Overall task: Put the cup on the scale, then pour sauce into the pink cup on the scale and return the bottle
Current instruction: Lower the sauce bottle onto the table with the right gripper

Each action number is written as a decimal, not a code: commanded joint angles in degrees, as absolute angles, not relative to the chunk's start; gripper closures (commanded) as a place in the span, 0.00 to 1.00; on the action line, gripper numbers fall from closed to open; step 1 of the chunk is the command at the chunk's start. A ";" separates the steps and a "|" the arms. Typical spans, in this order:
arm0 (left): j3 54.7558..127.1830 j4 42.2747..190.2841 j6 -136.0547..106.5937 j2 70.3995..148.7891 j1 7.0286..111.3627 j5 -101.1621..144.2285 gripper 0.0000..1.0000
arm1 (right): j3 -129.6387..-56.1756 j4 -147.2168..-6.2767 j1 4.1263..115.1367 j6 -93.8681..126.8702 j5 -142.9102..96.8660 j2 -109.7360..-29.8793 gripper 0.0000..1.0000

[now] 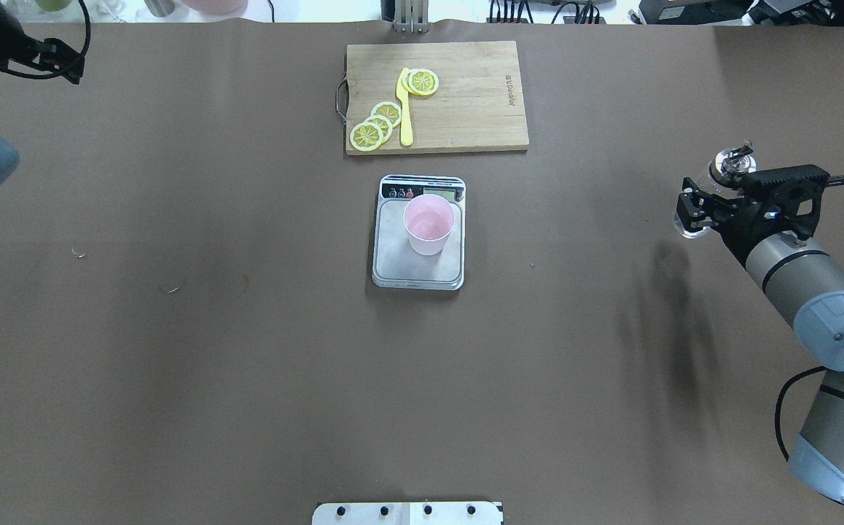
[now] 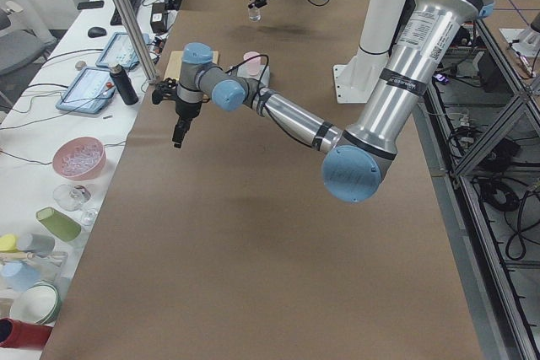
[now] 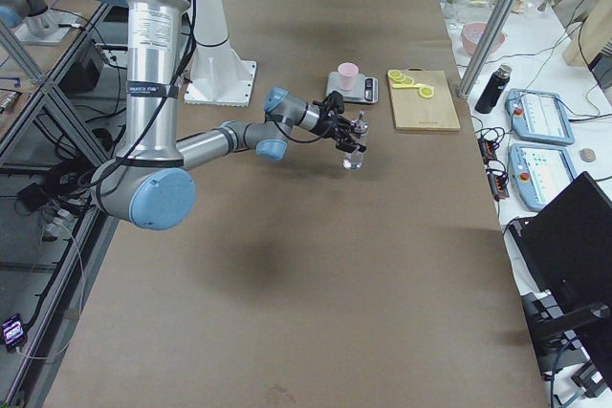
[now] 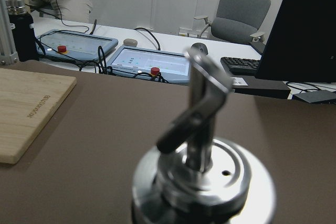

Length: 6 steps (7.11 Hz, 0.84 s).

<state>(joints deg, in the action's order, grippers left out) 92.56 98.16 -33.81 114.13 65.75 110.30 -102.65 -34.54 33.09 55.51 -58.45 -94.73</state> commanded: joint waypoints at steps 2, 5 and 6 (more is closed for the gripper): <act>92.37 98.09 -33.93 114.43 65.65 109.69 0.02 | -99.93 -32.78 34.54 56.34 -60.99 -94.75 1.00; 92.11 98.09 -33.93 114.43 65.65 109.69 0.02 | -99.76 -32.96 34.54 56.43 -61.70 -95.10 1.00; 92.11 98.17 -33.93 114.43 65.57 109.69 0.02 | -99.58 -32.96 34.54 56.43 -62.05 -95.10 1.00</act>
